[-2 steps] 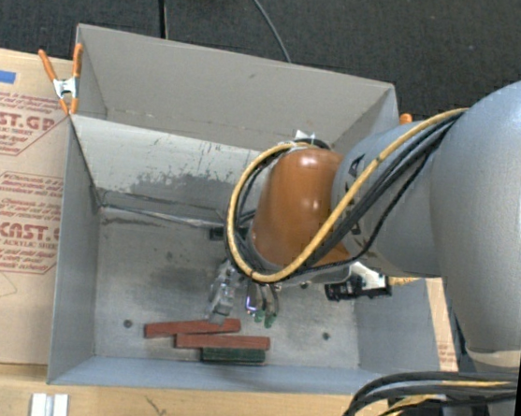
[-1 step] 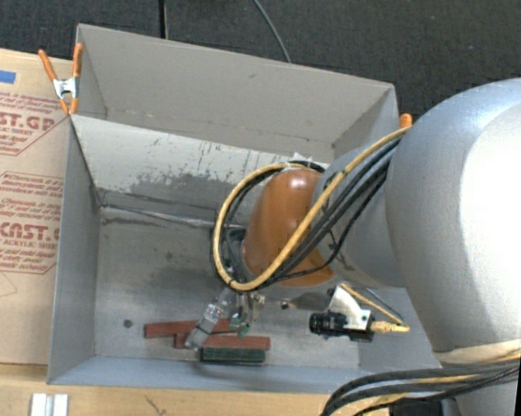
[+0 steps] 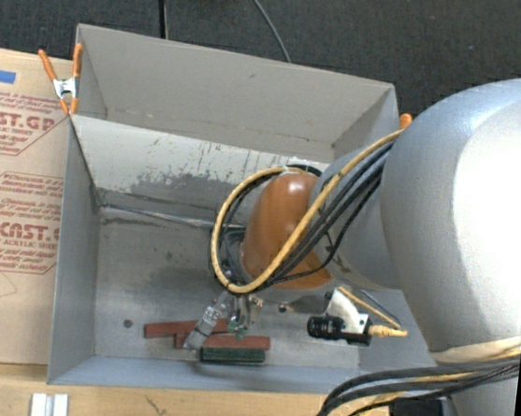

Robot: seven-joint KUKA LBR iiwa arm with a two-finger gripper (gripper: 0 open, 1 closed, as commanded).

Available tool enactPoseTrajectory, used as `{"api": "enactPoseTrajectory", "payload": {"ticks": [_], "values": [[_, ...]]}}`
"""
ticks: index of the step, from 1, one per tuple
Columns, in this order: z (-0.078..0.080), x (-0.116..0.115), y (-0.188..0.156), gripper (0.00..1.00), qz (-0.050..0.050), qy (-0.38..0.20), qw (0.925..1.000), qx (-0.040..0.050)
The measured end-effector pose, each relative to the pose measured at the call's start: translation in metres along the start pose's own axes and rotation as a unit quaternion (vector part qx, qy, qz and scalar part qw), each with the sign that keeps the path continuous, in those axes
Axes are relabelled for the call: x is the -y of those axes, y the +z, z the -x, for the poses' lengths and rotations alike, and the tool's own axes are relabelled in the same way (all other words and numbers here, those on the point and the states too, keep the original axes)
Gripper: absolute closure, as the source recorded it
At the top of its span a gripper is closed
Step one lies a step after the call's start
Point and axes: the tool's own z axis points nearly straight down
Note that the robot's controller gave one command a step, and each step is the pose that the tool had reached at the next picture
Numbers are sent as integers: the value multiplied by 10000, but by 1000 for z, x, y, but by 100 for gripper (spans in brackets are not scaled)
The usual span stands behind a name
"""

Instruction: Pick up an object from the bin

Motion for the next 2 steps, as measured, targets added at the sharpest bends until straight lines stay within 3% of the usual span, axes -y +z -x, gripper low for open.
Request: {"api": "enactPoseTrajectory", "payload": {"ticks": [1,2], "values": [[-23,-28,11,100,15,590,9983,16],[-23,-28,11,100,15,588,9983,16]]}}
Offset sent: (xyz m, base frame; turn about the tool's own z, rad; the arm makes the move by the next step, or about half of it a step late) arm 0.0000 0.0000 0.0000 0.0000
